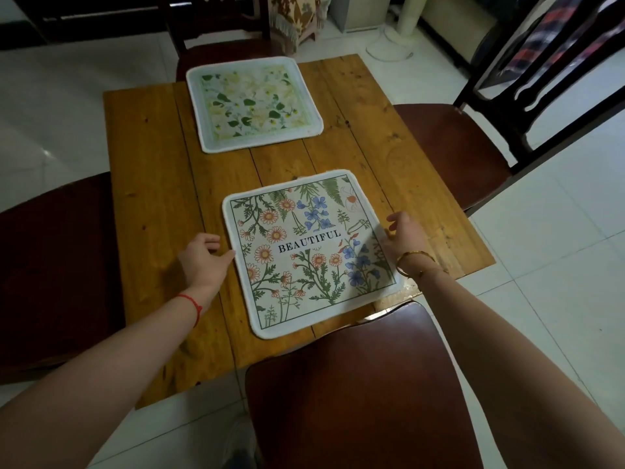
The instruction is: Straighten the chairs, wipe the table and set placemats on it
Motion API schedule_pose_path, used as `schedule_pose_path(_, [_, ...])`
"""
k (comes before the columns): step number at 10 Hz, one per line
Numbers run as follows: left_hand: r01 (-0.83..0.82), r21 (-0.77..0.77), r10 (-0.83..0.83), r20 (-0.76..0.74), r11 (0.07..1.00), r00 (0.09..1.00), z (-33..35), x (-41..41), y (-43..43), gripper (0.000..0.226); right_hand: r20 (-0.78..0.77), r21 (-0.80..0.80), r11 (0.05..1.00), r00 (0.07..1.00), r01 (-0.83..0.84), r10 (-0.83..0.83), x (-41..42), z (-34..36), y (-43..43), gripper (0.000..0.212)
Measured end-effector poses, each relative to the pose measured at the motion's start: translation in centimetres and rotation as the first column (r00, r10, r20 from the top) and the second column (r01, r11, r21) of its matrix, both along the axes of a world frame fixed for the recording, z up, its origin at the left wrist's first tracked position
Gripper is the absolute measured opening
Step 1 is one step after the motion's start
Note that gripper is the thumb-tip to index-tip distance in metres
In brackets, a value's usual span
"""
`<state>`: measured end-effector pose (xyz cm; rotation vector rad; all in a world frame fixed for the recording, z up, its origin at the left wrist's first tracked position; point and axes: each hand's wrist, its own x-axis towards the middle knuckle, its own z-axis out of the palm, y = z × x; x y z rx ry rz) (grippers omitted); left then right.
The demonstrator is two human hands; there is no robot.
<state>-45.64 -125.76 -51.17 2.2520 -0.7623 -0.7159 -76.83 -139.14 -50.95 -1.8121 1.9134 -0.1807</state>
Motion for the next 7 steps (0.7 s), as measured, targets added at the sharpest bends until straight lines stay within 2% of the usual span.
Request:
schedule_pose_path(1, [0.013,-0.008,-0.013,-0.007,1.000,1.000,1.4,-0.1,0.8,0.039,0.033,-0.008,1.000,0.999,-0.005,0.005,-0.4,1.8,1.1,0.035])
schedule_pose_path(3, [0.180,-0.092,-0.183,-0.026,0.979,0.983,6.3,0.8,2.1,0.036,0.103,-0.047,0.999,0.994,-0.023,0.028,0.0,7.3,3.2,0.034])
schedule_pose_path(5, [0.338,-0.233,-0.364,-0.080,0.912,0.928,16.0,1.5,4.1,0.046,0.184,-0.124,0.992,0.981,-0.030,0.052,2.3,16.8,7.5,0.041])
schedule_pose_path(7, [0.442,-0.345,-0.500,-0.097,0.828,0.861,27.0,2.2,8.7,0.059,0.370,-0.188,0.982,0.927,0.011,0.060,5.3,26.6,15.1,0.043])
